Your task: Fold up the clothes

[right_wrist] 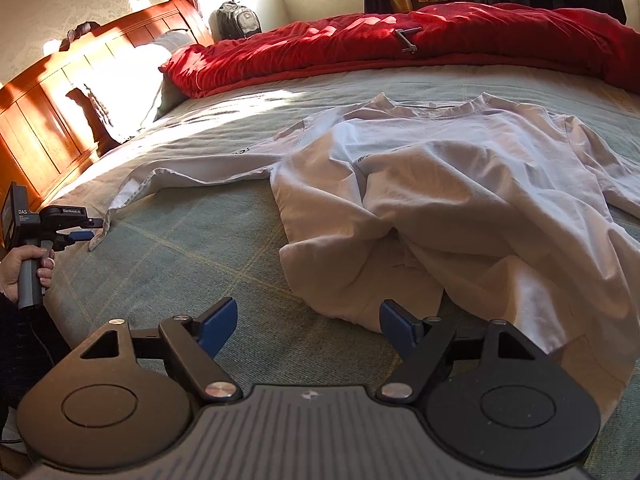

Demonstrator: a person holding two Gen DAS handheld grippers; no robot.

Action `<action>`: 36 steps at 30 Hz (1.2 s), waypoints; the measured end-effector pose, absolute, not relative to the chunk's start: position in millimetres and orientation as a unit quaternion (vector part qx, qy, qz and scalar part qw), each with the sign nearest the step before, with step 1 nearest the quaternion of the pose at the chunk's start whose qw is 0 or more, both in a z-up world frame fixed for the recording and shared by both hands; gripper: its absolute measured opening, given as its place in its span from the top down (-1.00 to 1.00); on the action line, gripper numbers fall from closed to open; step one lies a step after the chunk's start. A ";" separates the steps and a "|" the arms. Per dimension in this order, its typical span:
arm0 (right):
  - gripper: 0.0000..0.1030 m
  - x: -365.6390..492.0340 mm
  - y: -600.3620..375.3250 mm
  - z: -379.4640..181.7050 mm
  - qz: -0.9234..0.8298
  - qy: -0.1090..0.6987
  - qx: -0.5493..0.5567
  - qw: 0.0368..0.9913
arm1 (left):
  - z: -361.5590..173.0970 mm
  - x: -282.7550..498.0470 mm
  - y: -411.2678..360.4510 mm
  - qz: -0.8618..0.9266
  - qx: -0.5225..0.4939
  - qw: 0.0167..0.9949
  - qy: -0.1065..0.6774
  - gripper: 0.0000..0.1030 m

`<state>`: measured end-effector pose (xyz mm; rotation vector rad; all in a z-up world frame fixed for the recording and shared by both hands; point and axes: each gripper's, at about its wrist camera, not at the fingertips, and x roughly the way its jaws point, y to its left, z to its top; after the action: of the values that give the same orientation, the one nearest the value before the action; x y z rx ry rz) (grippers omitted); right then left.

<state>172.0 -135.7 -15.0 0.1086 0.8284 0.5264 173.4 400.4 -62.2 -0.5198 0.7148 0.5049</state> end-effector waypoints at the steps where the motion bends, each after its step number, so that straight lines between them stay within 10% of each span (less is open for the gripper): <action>1: -0.59 171.0 -135.0 -14.6 0.252 0.397 0.051 0.881 | -60.6 172.5 397.5 0.250 -0.248 0.872 0.339 0.10; 7: -0.63 164.2 -136.3 -12.2 0.257 0.387 0.046 0.884 | -62.1 177.5 377.6 0.276 -0.248 0.860 0.351 0.15; 11: -0.63 163.9 -135.9 -13.8 0.258 0.389 0.050 0.883 | -61.4 182.7 373.3 0.243 -0.241 0.871 0.351 1.00; 25: -0.66 167.8 -134.5 -18.4 0.261 0.386 0.041 0.884 | 0.5 161.6 434.8 0.292 -0.199 0.876 0.328 0.90; 36: -0.68 172.8 -137.4 -17.3 0.304 0.355 0.062 0.882 | 20.9 255.4 344.5 0.083 -0.107 0.935 0.327 0.55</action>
<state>172.8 -137.4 -17.3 0.1302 0.7401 0.6337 255.4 344.5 20.9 -0.2187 0.6695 0.1696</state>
